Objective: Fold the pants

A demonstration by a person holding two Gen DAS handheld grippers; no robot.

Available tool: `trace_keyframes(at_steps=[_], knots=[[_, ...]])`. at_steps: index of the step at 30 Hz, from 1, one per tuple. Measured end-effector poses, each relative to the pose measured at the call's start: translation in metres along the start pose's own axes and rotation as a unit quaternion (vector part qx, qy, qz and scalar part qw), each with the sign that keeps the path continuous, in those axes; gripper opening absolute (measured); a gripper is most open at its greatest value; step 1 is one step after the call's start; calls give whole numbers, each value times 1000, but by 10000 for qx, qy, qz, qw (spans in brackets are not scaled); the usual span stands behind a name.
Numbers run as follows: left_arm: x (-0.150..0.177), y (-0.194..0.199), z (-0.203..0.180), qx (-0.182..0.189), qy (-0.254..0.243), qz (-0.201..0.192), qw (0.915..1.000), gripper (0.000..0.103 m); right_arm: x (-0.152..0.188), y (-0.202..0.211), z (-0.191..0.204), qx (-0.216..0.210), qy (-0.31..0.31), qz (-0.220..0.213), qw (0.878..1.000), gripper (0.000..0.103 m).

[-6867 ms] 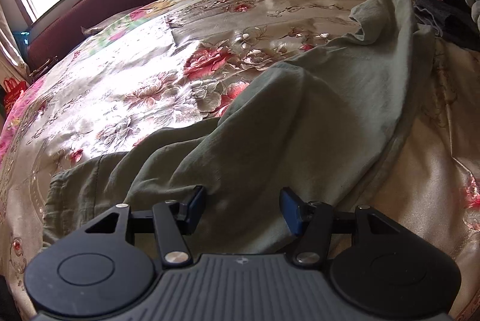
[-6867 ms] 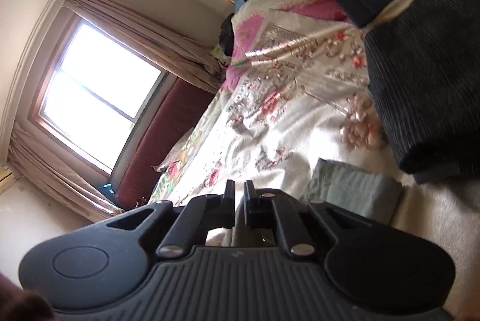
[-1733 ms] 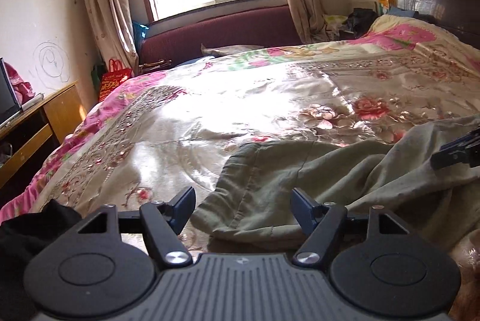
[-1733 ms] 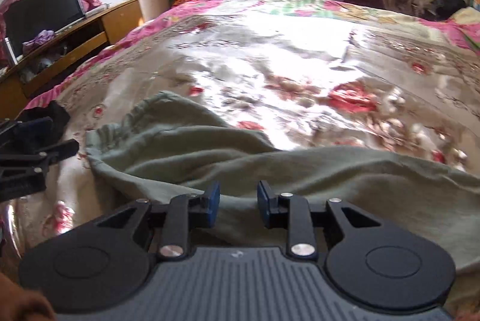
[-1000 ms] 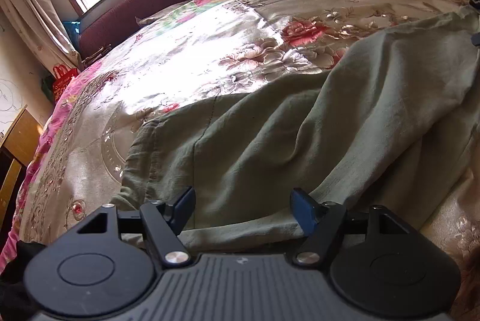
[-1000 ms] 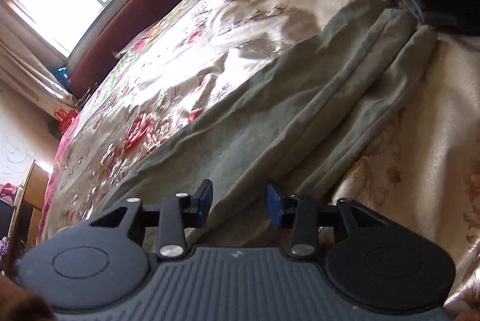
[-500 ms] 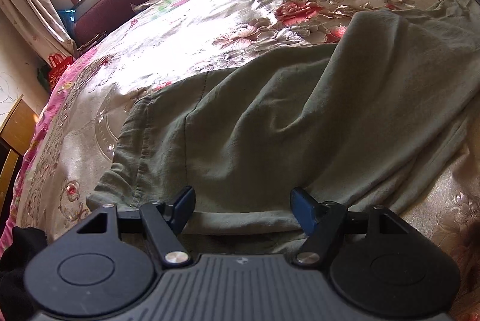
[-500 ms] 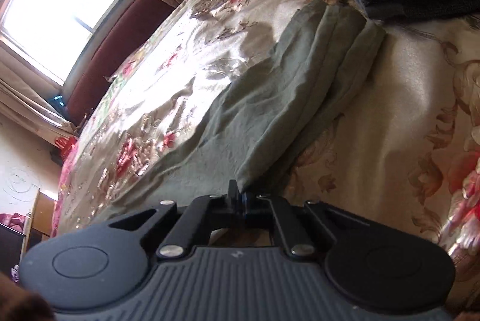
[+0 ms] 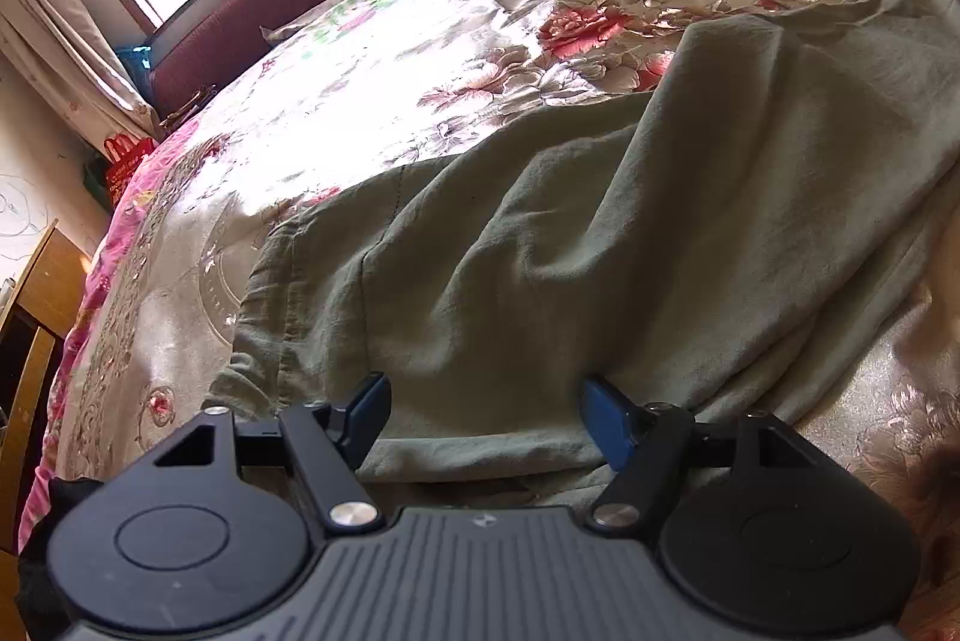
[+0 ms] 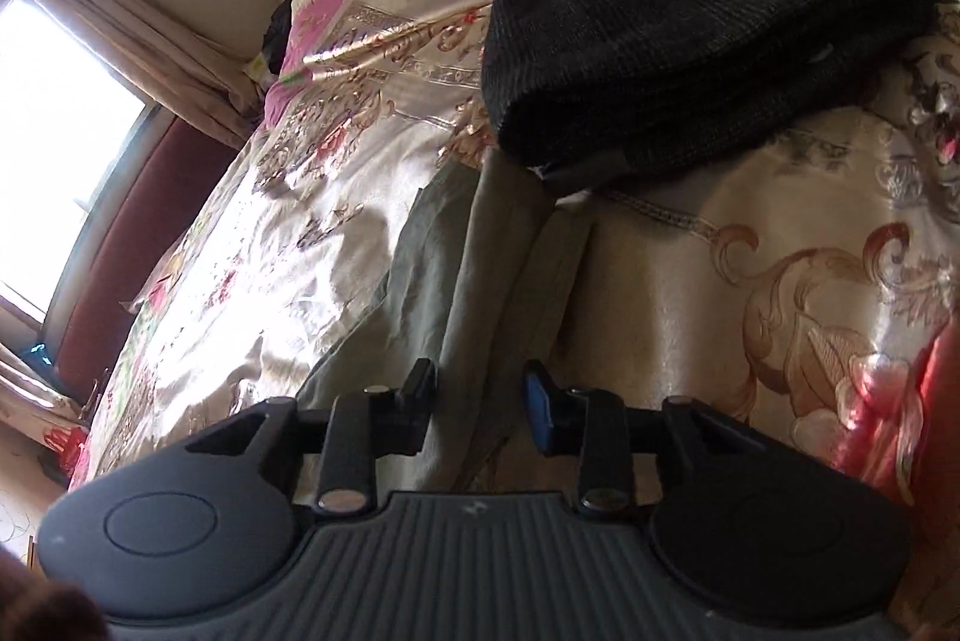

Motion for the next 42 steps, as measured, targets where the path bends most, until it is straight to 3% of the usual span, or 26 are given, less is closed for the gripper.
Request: trace_keyframes(at_steps=[2, 3, 4, 9, 16, 18, 20, 22, 26, 28, 30, 31, 32, 34, 36, 39, 41, 42], knots=[[0, 0, 0, -1, -33, 19, 10000, 83, -6, 3, 1, 151, 303, -151, 9993, 28], [0, -1, 1, 7, -28, 31, 10000, 84, -9, 7, 0, 122, 412, -222, 9988, 12], [0, -1, 2, 14, -29, 38, 10000, 84, -11, 9, 1, 61, 438, -207, 9988, 3], [-3, -3, 1, 0, -71, 37, 10000, 84, -27, 8, 20, -338, 656, -227, 9970, 2], [-2, -1, 2, 27, 26, 22, 10000, 84, -53, 43, 39, -1431, 368, -1163, 9822, 2], [-1, -3, 2, 34, 90, 37, 9999, 84, -44, 31, 29, -1276, 502, -1143, 9839, 3], [0, -4, 1, 20, 110, 26, 9999, 84, -23, -4, 8, -806, 379, -272, 9956, 8], [0, -1, 0, 10, 102, 8, 9999, 84, -7, -21, -11, -758, -126, 132, 9970, 8], [1, 0, -1, 3, 13, 17, 10000, 84, -12, -21, -21, -826, -593, -72, 9948, 11], [0, -1, -3, -12, -24, 29, 10000, 84, -20, -21, -18, -785, -553, -149, 9953, 24], [-1, -2, -5, -37, -49, 22, 10000, 84, -29, -23, -12, -643, -331, -229, 9971, 27], [-2, -3, -5, -48, -63, 15, 10000, 84, -34, -24, -9, -445, -154, -219, 9987, 21], [-2, -2, -6, -52, -70, 5, 10000, 84, -38, -23, -5, -343, 12, -233, 9991, 3], [-1, -2, -6, -39, -72, 8, 10000, 84, -48, -16, 12, -521, 342, -398, 9973, 4], [0, -3, -4, -14, -52, 23, 10000, 84, -58, -5, 33, -1029, 355, -634, 9920, 3], [-1, -4, -3, 20, 13, 54, 10000, 84, -75, 17, 45, -1850, 50, -1281, 9743, 3], [0, -4, -3, 22, 13, 41, 10000, 84, -74, 12, 38, -1695, 125, -1315, 9766, 4], [0, -4, -3, 19, -8, 24, 10000, 84, -67, -4, 28, -1476, 164, -920, 9846, 4]])
Point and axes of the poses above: each gripper's, at about its wrist camera, not at the fingertips, and y roughly against the way its jaws point, z to its left, x to its underside, the point moved 9 cm from there along -y, roughly the way its jaws point, and after that the axes turned 12 degrees about y, right-handed, at the moved point
